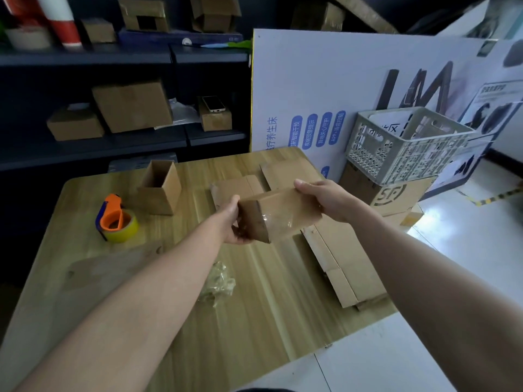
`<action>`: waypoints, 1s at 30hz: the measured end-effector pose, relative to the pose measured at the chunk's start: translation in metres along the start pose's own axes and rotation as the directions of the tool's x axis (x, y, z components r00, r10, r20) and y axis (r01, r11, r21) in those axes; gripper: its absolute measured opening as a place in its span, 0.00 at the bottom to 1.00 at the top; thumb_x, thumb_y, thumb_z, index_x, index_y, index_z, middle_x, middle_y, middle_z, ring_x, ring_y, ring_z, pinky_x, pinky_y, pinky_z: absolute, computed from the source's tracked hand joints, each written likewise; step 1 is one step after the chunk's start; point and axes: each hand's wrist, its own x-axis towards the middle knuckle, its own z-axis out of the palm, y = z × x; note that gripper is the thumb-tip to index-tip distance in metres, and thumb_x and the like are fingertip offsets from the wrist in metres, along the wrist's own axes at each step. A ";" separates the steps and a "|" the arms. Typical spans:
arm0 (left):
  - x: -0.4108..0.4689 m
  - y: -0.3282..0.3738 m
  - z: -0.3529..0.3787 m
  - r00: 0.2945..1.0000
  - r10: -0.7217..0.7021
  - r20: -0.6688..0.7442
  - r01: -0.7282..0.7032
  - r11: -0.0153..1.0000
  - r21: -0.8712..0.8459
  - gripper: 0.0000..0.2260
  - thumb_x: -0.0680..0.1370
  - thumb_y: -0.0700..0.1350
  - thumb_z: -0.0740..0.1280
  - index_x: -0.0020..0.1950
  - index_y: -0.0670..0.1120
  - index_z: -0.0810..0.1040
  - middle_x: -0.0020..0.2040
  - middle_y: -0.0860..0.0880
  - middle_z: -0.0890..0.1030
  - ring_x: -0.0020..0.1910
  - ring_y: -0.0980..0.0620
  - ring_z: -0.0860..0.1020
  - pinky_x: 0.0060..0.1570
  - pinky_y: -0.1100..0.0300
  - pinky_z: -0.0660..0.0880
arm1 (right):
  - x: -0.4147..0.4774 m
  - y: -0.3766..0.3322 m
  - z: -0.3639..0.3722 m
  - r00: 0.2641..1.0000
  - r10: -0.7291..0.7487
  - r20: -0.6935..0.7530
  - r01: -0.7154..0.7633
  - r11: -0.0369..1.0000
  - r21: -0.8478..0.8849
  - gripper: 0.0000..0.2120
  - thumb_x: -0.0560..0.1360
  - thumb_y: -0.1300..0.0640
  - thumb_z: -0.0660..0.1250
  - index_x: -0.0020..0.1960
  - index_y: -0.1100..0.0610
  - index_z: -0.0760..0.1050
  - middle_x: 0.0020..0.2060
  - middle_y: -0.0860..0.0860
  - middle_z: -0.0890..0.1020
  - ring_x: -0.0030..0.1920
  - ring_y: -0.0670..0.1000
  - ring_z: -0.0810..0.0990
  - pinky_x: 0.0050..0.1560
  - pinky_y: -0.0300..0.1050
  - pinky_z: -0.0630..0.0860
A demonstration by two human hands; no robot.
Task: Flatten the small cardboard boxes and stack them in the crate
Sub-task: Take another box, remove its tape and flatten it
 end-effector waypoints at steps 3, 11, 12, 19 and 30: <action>-0.002 -0.005 -0.002 0.999 -0.022 0.035 0.019 0.996 0.085 0.28 0.78 0.66 0.52 0.61 0.44 0.71 0.56 0.42 0.74 0.53 0.37 0.76 0.42 0.40 0.78 | -0.001 -0.005 0.002 0.999 0.029 -0.017 -0.029 1.000 -0.010 0.24 0.71 0.42 0.70 0.54 0.62 0.78 0.49 0.56 0.82 0.50 0.56 0.81 0.56 0.52 0.77; -0.014 -0.031 0.005 0.834 0.400 0.381 -0.547 0.506 0.666 0.49 0.58 0.68 0.73 0.74 0.53 0.57 0.72 0.50 0.61 0.70 0.50 0.62 0.67 0.50 0.66 | 0.010 0.025 0.033 0.974 0.208 -0.085 -0.213 0.976 -0.050 0.21 0.75 0.46 0.68 0.57 0.62 0.76 0.52 0.57 0.81 0.52 0.56 0.80 0.57 0.52 0.77; -0.011 -0.041 0.004 0.842 0.322 0.432 -0.534 0.390 0.750 0.54 0.57 0.66 0.76 0.76 0.57 0.51 0.74 0.52 0.56 0.73 0.50 0.57 0.70 0.46 0.61 | 0.011 0.031 0.039 0.969 0.234 -0.077 -0.238 0.970 -0.046 0.21 0.75 0.45 0.68 0.58 0.62 0.76 0.52 0.57 0.81 0.51 0.56 0.80 0.55 0.50 0.77; 0.025 -0.084 -0.010 0.882 0.363 0.301 -0.374 0.152 0.915 0.49 0.64 0.50 0.78 0.76 0.55 0.50 0.75 0.50 0.54 0.73 0.45 0.55 0.70 0.46 0.61 | 0.005 0.063 0.051 0.999 0.011 -0.052 -0.043 0.737 -0.675 0.38 0.70 0.39 0.71 0.71 0.58 0.64 0.67 0.56 0.70 0.67 0.58 0.67 0.65 0.55 0.69; 0.037 -0.098 -0.011 0.877 0.350 0.329 -0.432 0.276 0.858 0.40 0.62 0.56 0.79 0.66 0.53 0.60 0.63 0.49 0.66 0.61 0.50 0.67 0.63 0.51 0.69 | 0.000 0.112 0.063 0.979 -0.010 0.204 0.194 0.354 -0.915 0.50 0.64 0.39 0.74 0.77 0.50 0.52 0.75 0.48 0.59 0.76 0.56 0.47 0.73 0.64 0.44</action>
